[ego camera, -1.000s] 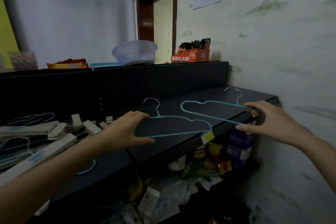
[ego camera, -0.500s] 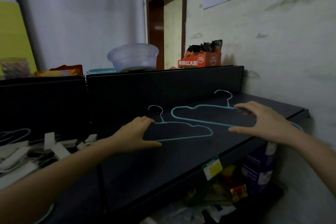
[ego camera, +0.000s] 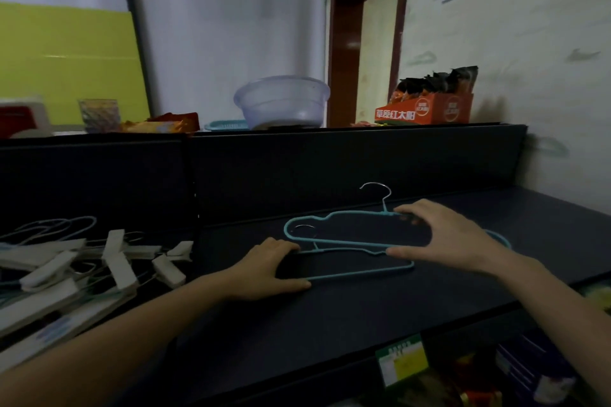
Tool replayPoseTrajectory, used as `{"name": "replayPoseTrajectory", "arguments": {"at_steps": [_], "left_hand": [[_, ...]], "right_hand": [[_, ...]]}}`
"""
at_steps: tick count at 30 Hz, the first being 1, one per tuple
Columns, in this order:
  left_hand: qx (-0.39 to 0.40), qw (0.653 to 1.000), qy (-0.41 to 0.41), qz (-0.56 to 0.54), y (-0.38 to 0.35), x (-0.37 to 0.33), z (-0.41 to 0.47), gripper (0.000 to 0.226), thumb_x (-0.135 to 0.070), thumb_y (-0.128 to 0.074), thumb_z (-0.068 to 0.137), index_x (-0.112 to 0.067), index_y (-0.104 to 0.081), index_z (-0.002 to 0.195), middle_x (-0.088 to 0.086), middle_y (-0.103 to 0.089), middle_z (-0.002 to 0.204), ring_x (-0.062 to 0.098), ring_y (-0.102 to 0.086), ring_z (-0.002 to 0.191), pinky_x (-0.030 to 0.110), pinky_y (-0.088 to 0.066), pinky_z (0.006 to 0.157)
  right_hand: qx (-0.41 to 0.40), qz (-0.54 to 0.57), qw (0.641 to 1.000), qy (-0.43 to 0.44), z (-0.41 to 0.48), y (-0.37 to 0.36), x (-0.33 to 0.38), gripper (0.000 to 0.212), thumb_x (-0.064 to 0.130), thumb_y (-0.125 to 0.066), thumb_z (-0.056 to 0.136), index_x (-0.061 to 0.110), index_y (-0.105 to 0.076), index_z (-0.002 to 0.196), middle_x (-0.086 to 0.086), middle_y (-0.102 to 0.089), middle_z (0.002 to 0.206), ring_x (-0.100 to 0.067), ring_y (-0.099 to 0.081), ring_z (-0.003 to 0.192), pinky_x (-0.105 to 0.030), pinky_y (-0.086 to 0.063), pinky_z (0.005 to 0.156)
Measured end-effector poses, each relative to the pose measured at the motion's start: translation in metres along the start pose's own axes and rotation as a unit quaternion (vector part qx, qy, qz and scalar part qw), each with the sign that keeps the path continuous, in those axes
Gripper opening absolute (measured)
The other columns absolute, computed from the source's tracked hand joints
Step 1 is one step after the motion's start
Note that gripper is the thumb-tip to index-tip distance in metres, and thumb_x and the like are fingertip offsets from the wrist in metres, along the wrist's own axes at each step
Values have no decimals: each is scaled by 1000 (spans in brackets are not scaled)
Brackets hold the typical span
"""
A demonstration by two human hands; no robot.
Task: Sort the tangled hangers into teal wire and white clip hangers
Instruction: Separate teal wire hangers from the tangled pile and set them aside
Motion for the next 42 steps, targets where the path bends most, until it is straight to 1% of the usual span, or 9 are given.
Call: {"name": "replayPoseTrajectory", "arguments": {"at_steps": [4,7,10,14,20,31,35,39,42], "left_hand": [[14,999,36,-17,0,0,-3,80,-56,-58,80,-23,-23,144,-2,-31,146,11,-31,132,25,-23,110],[53,995,80,24,7,8,-13,84,-64,-51,78,-21,-23,145,-2,-30,148,13,-29,134,29,-24,112],[16,990,99,97,25,19,-31,55,-47,-49,89,-19,-41,136,-1,-45,138,13,-40,126,26,-33,105],[-66,982,133,121,48,26,-56,29,-29,-46,95,-23,-55,122,-5,-56,122,9,-50,113,23,-41,95],[-165,963,144,158,63,21,-77,24,-29,-46,94,-22,-60,112,-7,-60,111,7,-53,101,19,-41,80],[-191,947,177,190,61,16,-95,24,-33,-46,93,-23,-60,110,-8,-61,109,8,-52,103,26,-45,86],[-205,937,190,212,60,12,-103,25,-34,-44,94,-24,-58,112,-8,-58,109,4,-45,85,13,-34,62],[-236,922,215,218,60,14,-128,26,-34,-47,92,-21,-59,112,-5,-60,111,12,-53,104,23,-42,76],[-259,905,250,227,60,17,-157,26,-34,-48,92,-20,-59,111,-3,-61,110,15,-55,104,24,-40,74]], "right_hand": [[21,13,999,30,17,-9,2,108,92,-41,43,32,-42,133,20,-45,114,-1,-47,104,-31,-45,93],[29,34,998,49,28,-17,2,118,99,-34,34,32,-43,131,19,-47,114,-2,-48,104,-33,-45,93],[58,49,995,65,35,-28,8,108,90,-44,42,31,-43,132,17,-47,118,-3,-48,105,-32,-44,95],[102,50,988,102,42,-51,23,114,97,-40,36,34,-43,131,20,-44,115,-2,-47,105,-31,-45,94],[142,34,979,142,44,-79,39,88,77,-59,61,31,-39,134,15,-43,123,-5,-43,113,-28,-41,96],[153,20,977,148,45,-87,42,88,73,-58,68,25,-36,139,7,-40,134,-10,-38,122,-29,-39,100],[171,2,974,150,44,-89,42,89,72,-55,71,23,-31,142,5,-35,142,-13,-35,128,-33,-36,106],[132,2,969,208,41,-81,62,76,67,-52,78,27,-33,140,9,-34,143,-10,-34,129,-32,-36,106],[122,14,959,256,37,-75,90,61,59,-50,85,31,-36,137,12,-38,141,-7,-36,128,-29,-37,102]]}}
Point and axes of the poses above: each hand's wrist, its own z-axis towards the middle knuckle, its own y-axis out of the back of the hand, x = y × z, the point moved 5 cm from there along z, towards the middle knuckle
